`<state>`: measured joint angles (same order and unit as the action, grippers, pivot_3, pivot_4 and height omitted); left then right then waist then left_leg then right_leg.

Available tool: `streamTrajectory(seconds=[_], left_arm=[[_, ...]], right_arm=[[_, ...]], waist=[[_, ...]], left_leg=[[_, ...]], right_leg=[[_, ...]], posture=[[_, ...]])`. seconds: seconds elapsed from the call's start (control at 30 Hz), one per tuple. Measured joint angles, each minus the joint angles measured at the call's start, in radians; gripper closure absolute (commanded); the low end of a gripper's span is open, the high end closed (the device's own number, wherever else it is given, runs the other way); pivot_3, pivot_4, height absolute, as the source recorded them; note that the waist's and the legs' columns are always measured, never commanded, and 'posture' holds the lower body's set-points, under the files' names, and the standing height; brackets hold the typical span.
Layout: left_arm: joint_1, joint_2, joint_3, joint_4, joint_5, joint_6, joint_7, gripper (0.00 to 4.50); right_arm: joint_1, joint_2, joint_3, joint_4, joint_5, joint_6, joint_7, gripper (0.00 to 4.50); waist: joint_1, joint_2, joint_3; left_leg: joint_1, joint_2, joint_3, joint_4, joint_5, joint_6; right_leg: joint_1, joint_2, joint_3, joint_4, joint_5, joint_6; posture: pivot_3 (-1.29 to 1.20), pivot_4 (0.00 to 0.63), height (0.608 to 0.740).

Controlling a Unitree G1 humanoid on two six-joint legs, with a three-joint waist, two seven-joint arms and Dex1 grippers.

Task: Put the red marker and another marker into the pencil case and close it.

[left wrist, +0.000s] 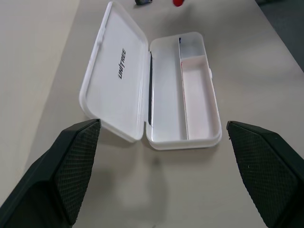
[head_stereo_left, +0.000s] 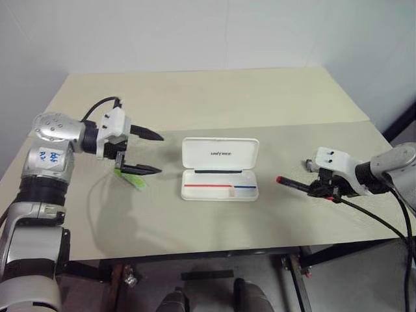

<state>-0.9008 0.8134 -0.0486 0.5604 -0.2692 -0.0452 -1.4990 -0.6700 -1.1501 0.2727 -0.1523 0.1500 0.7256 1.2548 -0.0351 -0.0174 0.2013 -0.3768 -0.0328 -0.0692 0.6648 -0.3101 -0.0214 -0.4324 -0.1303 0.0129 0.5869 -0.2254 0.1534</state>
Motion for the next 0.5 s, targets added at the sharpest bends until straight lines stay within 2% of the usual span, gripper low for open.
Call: streamTrajectory(seconds=[0.17,0.3,0.5], left_arm=[[0.072,0.008,0.027,-0.011,-0.001,0.014,0.023,0.00],[0.148,0.013,0.054,-0.095,-0.008,0.059,0.060,0.00],[0.240,0.010,0.078,-0.182,-0.018,0.116,0.114,0.00]], right_arm=[[-0.060,0.114,0.021,-0.046,0.005,0.016,-0.012,3.94],[-0.116,0.228,0.094,-0.020,-0.044,-0.043,-0.034,3.94],[-0.210,0.387,0.214,0.186,-0.183,-0.211,-0.064,3.94]], waist=[[0.008,0.000,0.000],[0.008,0.000,0.000],[0.006,0.000,0.000]], left_leg=[[0.000,0.000,-0.001,0.001,0.000,-0.001],[0.000,0.000,-0.001,0.001,0.000,-0.001],[0.000,0.000,-0.001,0.001,0.001,-0.001]], right_leg=[[0.000,0.000,0.000,0.002,0.000,0.000],[0.000,0.000,0.000,0.002,0.000,0.000],[-0.001,0.000,0.000,0.002,0.000,-0.001]], posture=[[0.00,0.150,0.740],[0.00,0.150,0.740],[0.00,0.150,0.740]])
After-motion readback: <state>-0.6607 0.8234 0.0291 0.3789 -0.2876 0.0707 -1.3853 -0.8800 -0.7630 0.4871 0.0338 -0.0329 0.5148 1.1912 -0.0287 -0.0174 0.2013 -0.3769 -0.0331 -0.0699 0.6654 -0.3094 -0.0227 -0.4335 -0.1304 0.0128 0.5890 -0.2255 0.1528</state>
